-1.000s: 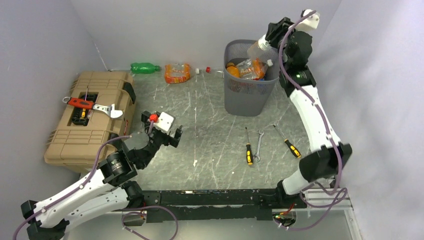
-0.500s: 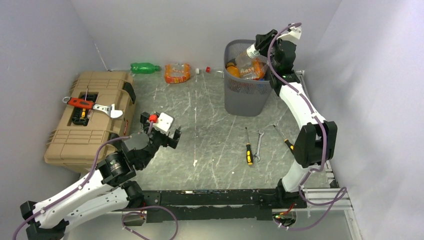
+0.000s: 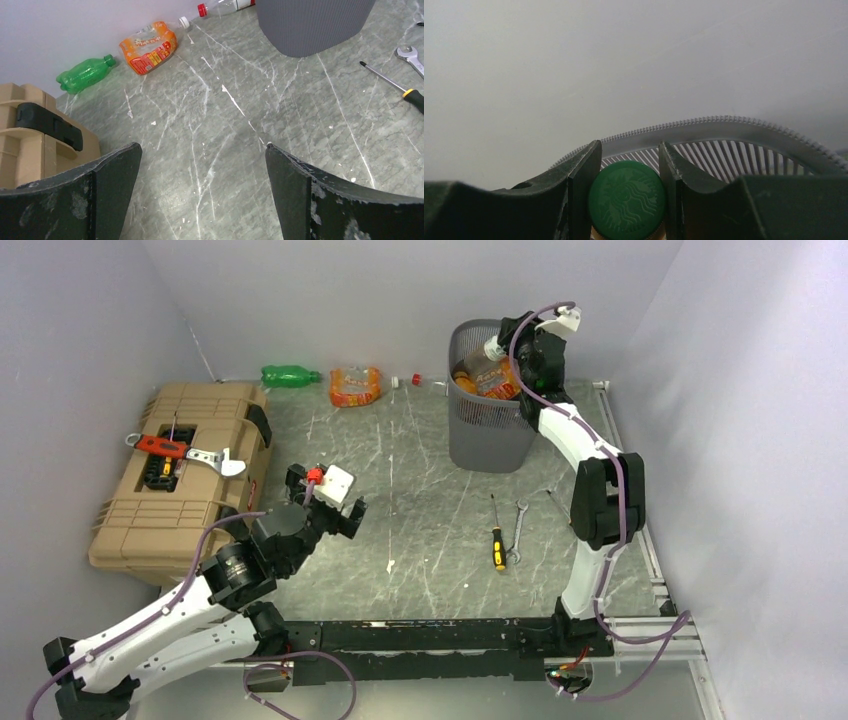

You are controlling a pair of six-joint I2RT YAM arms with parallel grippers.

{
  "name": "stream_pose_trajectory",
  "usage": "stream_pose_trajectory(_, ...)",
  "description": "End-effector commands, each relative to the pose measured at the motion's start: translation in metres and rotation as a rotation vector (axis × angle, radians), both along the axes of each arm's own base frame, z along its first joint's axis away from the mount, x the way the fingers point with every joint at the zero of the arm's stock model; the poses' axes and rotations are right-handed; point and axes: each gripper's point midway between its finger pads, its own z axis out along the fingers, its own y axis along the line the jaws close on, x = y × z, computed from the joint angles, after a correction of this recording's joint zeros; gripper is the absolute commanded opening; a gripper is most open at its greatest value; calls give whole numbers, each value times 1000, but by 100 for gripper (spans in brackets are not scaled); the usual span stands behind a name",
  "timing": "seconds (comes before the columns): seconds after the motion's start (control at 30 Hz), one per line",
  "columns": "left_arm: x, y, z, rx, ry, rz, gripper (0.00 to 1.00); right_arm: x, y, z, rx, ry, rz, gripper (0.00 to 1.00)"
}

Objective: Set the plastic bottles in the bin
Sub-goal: Place the plastic bottle in the trash bin.

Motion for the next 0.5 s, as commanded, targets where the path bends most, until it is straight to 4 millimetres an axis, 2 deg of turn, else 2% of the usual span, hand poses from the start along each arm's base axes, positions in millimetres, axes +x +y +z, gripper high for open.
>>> stream_pose_trajectory(0.0, 1, 1, 24, -61, -34, 12, 99, -2, 6, 7, -6, -21, 33, 38)
stream_pose_trajectory(0.03, 0, 1, 24, -64, -33, 8, 99, -5, 6, 8, -7, -16, 34, 51)
stream_pose_trajectory(0.1, -1, -1, 25, -69, -31, 0, 99, -12, 4, 14, -8, -12, 32, 67)
stream_pose_trajectory(0.2, -2, -3, 25, -72, -23, -12, 99, -22, 1, 31, -12, -15, 25, 78)
stream_pose_trajectory(0.23, -2, -4, 25, -74, -21, -14, 99, -26, -1, 37, -12, -17, 20, 95)
stream_pose_trajectory(0.3, -3, -5, 24, -76, -15, -19, 99, -34, -3, 55, -11, -23, 14, 100)
stream_pose_trajectory(0.47, -4, -5, 27, -90, -13, -24, 100, -66, -13, 105, -9, -71, -13, 100)
